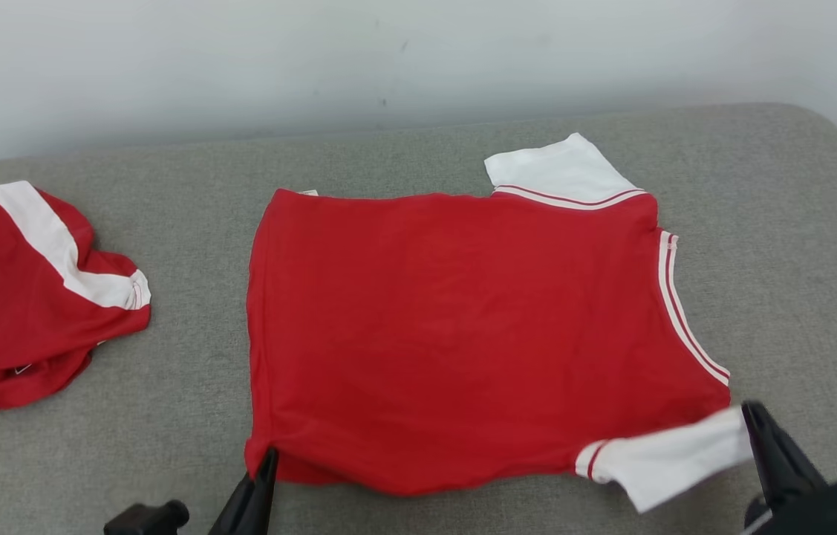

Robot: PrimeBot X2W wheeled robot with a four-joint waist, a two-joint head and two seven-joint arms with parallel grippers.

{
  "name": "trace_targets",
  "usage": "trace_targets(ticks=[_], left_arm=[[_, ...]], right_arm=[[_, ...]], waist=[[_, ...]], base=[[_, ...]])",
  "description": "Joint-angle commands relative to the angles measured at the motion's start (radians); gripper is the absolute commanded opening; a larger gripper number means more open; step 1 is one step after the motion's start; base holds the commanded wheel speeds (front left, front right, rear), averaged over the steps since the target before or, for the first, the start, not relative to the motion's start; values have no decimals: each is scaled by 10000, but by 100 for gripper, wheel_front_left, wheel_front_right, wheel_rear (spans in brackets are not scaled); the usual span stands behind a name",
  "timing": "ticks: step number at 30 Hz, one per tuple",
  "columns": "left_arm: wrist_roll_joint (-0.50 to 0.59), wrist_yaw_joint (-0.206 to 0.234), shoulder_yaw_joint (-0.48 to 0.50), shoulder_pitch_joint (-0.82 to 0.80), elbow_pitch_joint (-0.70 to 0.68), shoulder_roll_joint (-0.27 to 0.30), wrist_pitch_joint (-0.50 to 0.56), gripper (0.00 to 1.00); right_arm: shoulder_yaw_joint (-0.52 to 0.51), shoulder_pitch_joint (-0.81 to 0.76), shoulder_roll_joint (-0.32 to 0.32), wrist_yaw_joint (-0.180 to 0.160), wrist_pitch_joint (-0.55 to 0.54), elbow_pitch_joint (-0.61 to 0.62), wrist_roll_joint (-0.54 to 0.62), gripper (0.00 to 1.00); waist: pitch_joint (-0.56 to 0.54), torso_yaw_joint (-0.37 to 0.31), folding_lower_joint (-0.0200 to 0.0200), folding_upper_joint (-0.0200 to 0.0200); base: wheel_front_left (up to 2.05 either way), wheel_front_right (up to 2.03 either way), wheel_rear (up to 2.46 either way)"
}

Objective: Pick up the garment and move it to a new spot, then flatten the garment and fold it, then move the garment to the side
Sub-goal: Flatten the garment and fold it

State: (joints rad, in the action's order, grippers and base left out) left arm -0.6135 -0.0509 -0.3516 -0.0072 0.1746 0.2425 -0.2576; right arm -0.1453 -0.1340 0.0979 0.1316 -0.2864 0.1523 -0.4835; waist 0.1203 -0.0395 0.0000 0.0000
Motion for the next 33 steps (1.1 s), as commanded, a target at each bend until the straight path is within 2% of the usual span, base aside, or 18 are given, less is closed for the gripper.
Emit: trace_targets(ticks=[1,6,12,22,23,24,25,26,27,33], left_arm=[[99,-17,-39,-278,-1,78,80,0],[156,-163,-138,-1039,256,139,295,0],[113,-288,-213,-1861,928,12,345,0],[242,-594,-510,-3385,2405,5,285,0],[239,-617,-526,-3490,2529,8,272,0],[225,-614,-534,-3586,2664,1,242,0],[289,-632,-577,-3682,2781,20,205,24],[364,-639,-606,-3775,2884,45,164,58],[431,-640,-606,-3841,3004,58,125,100],[493,-671,-519,-3684,3249,-122,-26,100]], right_arm=[[121,477,162,-20,-130,-181,-68,0],[371,1939,677,-20,-326,-1202,-12,0],[572,3283,872,-20,-99,-2573,17,0],[1115,5625,1162,-20,1125,-5777,134,0],[1219,5783,1158,-20,1335,-5977,109,20],[1302,5906,1164,-20,1553,-6176,66,26],[1396,6009,1184,-20,1789,-6359,38,43],[1482,6098,1193,-20,2042,-6516,4,76],[1538,6179,1190,-20,2270,-6682,-27,100],[2068,6072,1467,-20,3299,-7263,-414,100]], waist=[[62,54,0,0],[248,271,0,0],[465,447,0,0],[862,450,0,0],[863,430,0,0],[863,407,0,0],[858,386,0,0],[843,368,0,0],[821,349,0,0],[556,315,0,0]], base=[[0,0,0],[0,0,0],[0,0,0],[0,0,0],[0,0,0],[0,0,0],[0,0,0],[0,0,0],[0,0,0],[0,0,0]])
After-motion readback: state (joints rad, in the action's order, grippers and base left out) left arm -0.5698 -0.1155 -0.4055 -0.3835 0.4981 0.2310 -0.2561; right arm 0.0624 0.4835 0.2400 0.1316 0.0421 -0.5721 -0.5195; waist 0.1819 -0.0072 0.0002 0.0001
